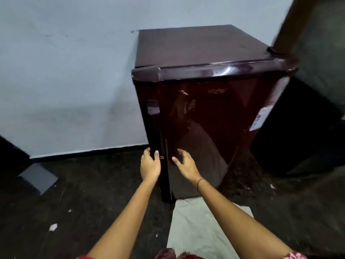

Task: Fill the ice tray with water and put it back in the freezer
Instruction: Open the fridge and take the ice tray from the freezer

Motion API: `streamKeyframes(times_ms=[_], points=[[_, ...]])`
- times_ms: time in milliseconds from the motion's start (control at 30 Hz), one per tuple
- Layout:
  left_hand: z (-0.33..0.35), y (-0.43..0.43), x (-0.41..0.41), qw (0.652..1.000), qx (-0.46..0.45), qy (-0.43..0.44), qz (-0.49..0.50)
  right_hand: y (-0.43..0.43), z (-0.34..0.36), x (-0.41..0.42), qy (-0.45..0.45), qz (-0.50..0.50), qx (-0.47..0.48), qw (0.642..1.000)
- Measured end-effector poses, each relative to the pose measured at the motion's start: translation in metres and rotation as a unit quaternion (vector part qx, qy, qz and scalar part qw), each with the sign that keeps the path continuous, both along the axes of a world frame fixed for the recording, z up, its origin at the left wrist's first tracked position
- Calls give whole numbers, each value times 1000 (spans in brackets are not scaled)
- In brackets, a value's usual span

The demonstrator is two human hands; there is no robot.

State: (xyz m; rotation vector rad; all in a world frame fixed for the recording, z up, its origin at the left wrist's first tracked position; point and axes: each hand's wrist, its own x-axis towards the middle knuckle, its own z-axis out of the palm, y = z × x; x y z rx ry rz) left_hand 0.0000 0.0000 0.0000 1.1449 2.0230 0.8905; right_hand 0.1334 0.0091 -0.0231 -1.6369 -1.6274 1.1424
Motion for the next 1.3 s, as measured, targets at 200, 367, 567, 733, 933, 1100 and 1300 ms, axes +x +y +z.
streamKeyframes(times_ms=[200,367,567,733,933,1100,1300], points=[[52,38,-6,973,191,-126,39,40,15,-39,14,57,8,998],[78,83,-3,959,112,-260,-31,71,20,-57,49,51,17,997],[80,99,-4,945,129,-294,-63,97,26,-63,99,37,-35,994],[76,101,-6,937,138,-306,-92,100,13,-71,145,0,-61,987],[73,100,-6,937,134,-310,-92,98,9,-77,170,-27,-70,983],[85,91,-4,937,123,-314,-91,88,18,-75,174,-25,-69,982],[81,36,17,945,127,-299,-40,37,20,-58,174,-23,-83,981]])
